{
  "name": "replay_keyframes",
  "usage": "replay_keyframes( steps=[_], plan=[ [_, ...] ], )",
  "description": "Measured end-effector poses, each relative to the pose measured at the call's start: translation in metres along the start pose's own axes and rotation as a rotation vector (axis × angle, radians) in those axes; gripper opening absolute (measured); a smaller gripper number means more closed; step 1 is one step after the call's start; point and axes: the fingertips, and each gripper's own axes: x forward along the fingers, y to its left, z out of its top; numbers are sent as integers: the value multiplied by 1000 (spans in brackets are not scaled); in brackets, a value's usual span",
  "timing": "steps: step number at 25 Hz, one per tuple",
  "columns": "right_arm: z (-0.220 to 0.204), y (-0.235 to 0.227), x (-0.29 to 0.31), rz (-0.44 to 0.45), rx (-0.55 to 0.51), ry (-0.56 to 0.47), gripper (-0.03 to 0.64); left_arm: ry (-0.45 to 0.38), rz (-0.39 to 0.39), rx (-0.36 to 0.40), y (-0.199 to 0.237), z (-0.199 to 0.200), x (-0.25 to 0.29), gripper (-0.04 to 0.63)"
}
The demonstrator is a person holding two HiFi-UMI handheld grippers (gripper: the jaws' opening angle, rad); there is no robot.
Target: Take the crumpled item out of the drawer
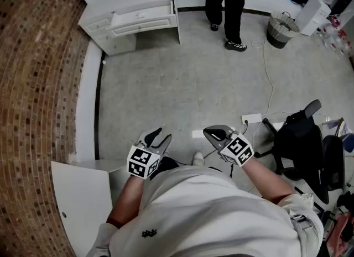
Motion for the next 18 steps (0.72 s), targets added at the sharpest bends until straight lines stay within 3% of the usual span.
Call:
replay_keyframes(
  steps=[5, 10, 18],
  plan=[
    [-10, -4, -4, 5, -1, 5, 11, -17, 28, -42, 13, 12, 4, 227],
    [-2, -21, 8, -14, -4, 6, 11, -38, 25, -64, 38, 28, 16, 233],
    [37, -76, 49, -88, -20, 23, 11, -98, -11, -56, 116, 75, 56, 247]
  ],
)
